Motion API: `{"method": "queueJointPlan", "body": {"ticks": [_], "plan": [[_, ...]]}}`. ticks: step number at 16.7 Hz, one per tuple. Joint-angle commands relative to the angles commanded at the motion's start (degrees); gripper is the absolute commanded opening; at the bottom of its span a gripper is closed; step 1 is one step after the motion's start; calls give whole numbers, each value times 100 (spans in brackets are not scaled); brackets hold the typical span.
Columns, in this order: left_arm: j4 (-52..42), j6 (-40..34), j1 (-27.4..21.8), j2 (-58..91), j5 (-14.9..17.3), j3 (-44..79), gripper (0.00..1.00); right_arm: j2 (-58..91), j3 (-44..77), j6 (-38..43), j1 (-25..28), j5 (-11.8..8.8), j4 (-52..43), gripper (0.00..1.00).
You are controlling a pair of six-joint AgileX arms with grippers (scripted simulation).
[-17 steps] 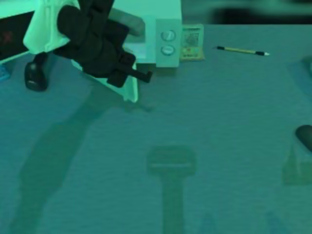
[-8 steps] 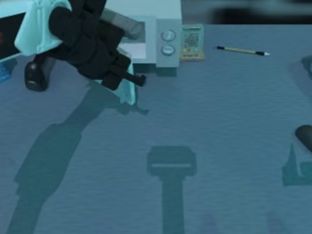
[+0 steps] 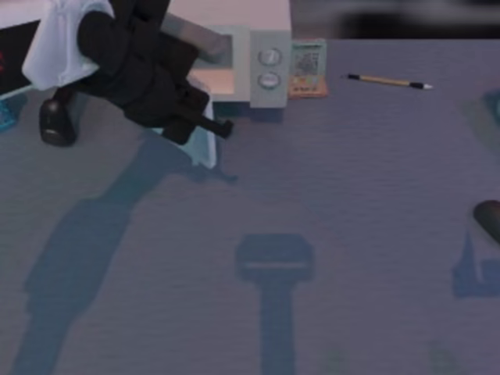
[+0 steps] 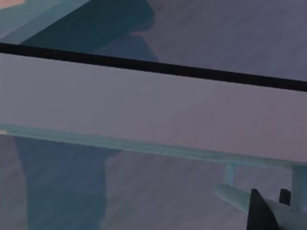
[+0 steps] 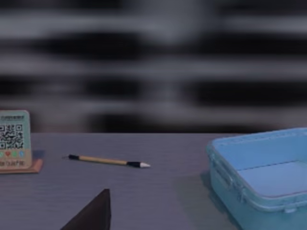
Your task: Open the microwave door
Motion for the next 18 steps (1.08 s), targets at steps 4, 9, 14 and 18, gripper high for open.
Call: {"method": "queueJointPlan", "body": {"ticks": [4,9,14,18], "plan": [[0,0,0,0,0,0,0,0,0,0,0,0,0,100],[0,0,0,0,0,0,0,0,0,0,0,0,0,100],[-2,56,-5,-18,83,-53,0,0,0,0,0,0,0,100],[-35,517,188,-171,302,-218,0,0,0,0,0,0,0,100]]}}
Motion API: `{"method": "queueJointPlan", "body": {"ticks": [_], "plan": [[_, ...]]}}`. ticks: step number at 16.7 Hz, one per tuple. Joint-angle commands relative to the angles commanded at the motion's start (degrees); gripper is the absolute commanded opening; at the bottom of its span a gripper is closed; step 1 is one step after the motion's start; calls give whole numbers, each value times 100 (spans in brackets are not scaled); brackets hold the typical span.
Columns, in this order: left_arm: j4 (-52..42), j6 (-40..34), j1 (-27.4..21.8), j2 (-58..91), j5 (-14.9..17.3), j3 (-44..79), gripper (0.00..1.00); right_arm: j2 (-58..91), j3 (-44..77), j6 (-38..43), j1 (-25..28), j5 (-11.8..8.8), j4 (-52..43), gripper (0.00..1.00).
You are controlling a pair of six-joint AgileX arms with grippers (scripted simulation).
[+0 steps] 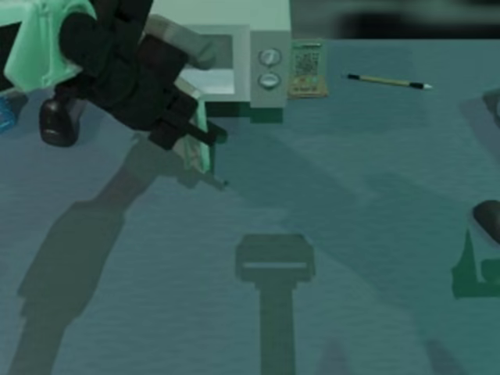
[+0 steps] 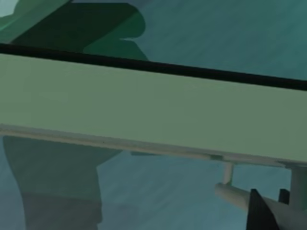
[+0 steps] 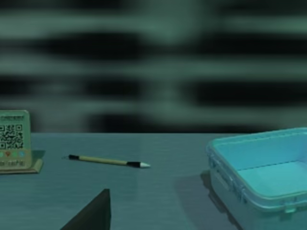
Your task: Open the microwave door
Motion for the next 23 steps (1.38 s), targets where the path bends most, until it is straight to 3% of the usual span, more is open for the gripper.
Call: {"method": "queueJointPlan", "body": {"ticks": [23], "plan": [[-8,151,59,-51,74,-48,0,0,0,0,0,0,0,100]]}}
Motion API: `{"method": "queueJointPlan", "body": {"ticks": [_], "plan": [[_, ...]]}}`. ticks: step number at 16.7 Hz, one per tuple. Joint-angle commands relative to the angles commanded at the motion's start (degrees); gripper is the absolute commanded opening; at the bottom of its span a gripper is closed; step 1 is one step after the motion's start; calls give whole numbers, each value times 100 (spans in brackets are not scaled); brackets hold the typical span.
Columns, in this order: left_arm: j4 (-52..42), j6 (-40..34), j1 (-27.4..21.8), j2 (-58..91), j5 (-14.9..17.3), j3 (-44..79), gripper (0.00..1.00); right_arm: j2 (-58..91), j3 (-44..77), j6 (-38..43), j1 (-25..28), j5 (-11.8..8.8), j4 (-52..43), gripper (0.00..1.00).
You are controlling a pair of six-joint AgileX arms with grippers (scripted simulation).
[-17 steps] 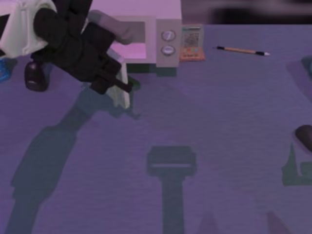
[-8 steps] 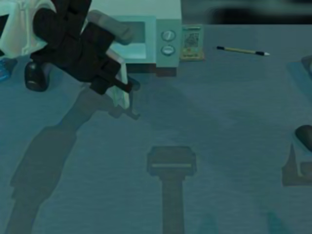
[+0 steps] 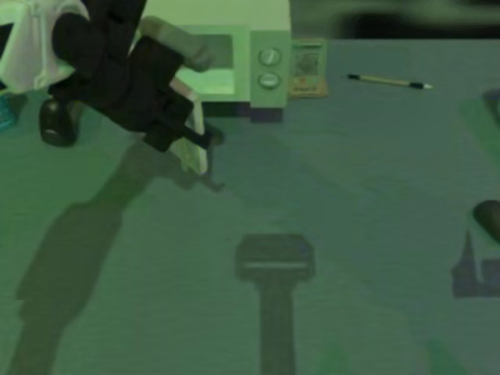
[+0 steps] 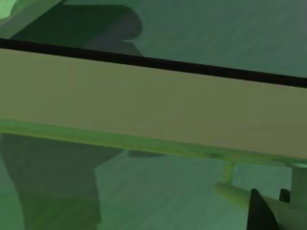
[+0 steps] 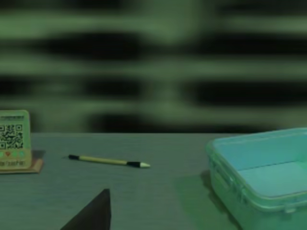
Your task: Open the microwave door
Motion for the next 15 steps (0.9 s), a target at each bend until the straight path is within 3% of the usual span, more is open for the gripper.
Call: {"method": "queueJointPlan", "body": {"ticks": [5,11,15], "plan": [[-4,-6,-24,9,48,-30,0,0,0,0,0,0,0,100],[-112,639,246,-145,345,-167,0,0,0,0,0,0,0,100],[-123,716,278,-165,381,-183,0,0,0,0,0,0,0,100]]}}
